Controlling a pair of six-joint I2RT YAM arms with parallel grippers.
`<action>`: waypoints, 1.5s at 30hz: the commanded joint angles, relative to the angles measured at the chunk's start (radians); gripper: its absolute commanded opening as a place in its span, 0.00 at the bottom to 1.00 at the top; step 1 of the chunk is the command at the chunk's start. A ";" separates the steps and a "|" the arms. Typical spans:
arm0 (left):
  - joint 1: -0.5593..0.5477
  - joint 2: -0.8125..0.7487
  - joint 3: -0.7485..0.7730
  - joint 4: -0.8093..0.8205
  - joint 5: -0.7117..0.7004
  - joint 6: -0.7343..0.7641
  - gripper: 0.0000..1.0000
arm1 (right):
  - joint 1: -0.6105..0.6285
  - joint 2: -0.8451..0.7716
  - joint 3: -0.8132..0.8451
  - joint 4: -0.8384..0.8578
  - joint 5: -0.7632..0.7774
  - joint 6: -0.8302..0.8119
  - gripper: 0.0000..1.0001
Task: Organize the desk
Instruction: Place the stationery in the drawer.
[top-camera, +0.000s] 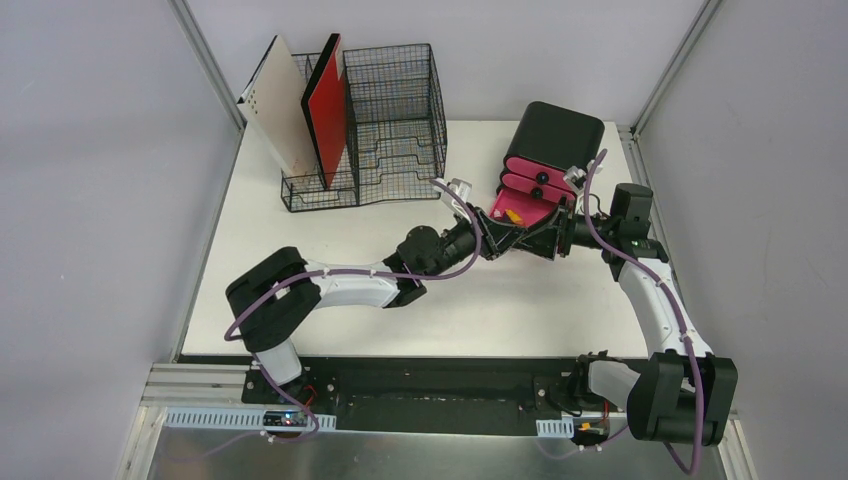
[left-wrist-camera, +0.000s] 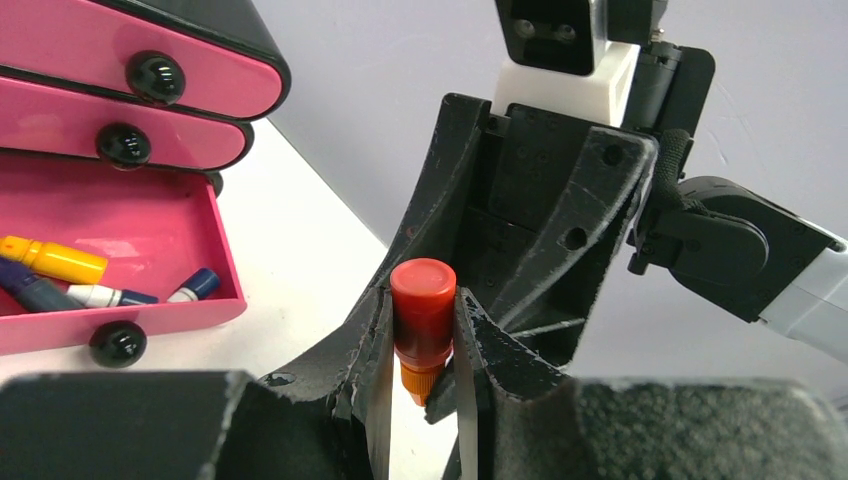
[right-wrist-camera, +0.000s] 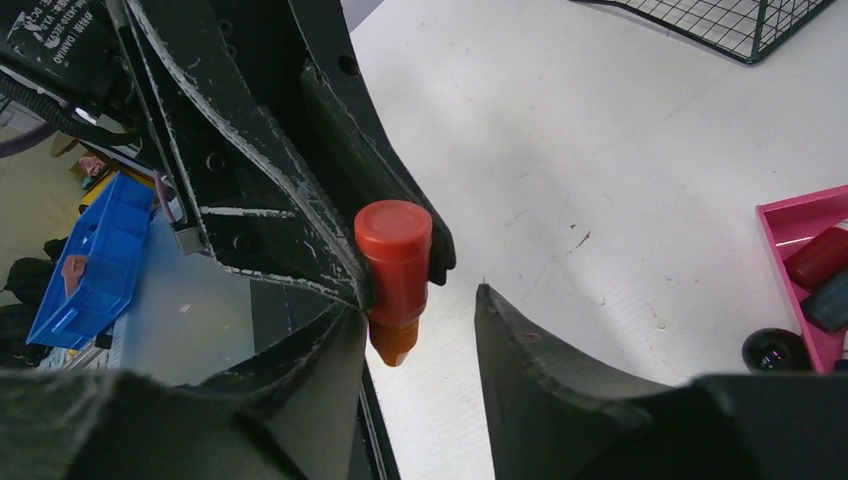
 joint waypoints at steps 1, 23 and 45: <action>-0.016 0.016 0.041 0.092 -0.011 -0.018 0.00 | 0.006 -0.004 -0.001 0.043 -0.008 0.002 0.44; -0.019 -0.121 0.017 -0.116 0.013 0.164 0.71 | 0.006 -0.002 0.046 -0.109 -0.010 -0.154 0.00; 0.426 -0.551 0.086 -1.272 0.191 0.759 0.99 | -0.064 -0.050 0.101 -0.332 0.368 -0.512 0.00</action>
